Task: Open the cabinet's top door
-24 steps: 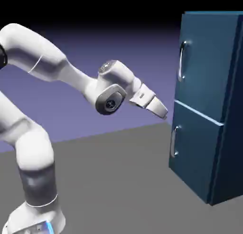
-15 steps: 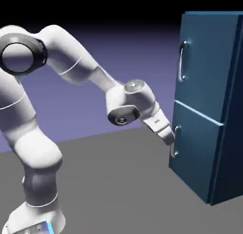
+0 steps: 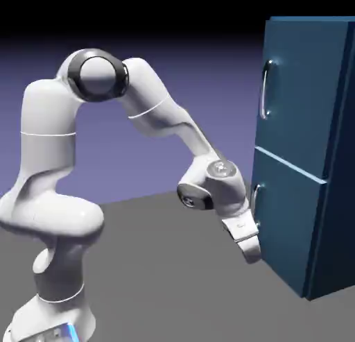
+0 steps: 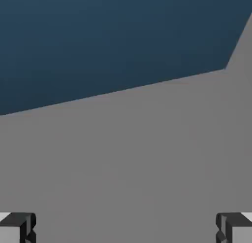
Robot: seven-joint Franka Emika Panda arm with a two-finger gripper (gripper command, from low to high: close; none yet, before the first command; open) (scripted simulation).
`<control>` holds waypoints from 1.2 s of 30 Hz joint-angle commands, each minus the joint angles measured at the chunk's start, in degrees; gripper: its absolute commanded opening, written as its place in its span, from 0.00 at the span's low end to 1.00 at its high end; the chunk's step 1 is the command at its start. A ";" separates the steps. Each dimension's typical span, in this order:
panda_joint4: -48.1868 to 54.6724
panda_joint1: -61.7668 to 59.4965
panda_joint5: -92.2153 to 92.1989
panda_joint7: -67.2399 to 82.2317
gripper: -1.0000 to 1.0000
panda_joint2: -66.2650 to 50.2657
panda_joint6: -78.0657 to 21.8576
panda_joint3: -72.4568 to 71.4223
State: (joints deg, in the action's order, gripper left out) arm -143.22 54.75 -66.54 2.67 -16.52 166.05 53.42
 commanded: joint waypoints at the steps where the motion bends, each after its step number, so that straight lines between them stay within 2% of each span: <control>1: 0.67 2.03 -2.50 1.69 0.50 -1.84 -0.30 2.00; 24: 15.83 48.47 -59.80 40.32 0.50 -43.98 -7.09 48.04; 31: 13.67 56.69 -75.91 41.25 0.50 -46.42 -6.61 62.14; 36: 20.43 48.48 -77.34 41.01 0.50 -45.09 -7.21 57.69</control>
State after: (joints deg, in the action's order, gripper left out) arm -122.79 103.23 -143.88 43.67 -61.62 158.84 111.11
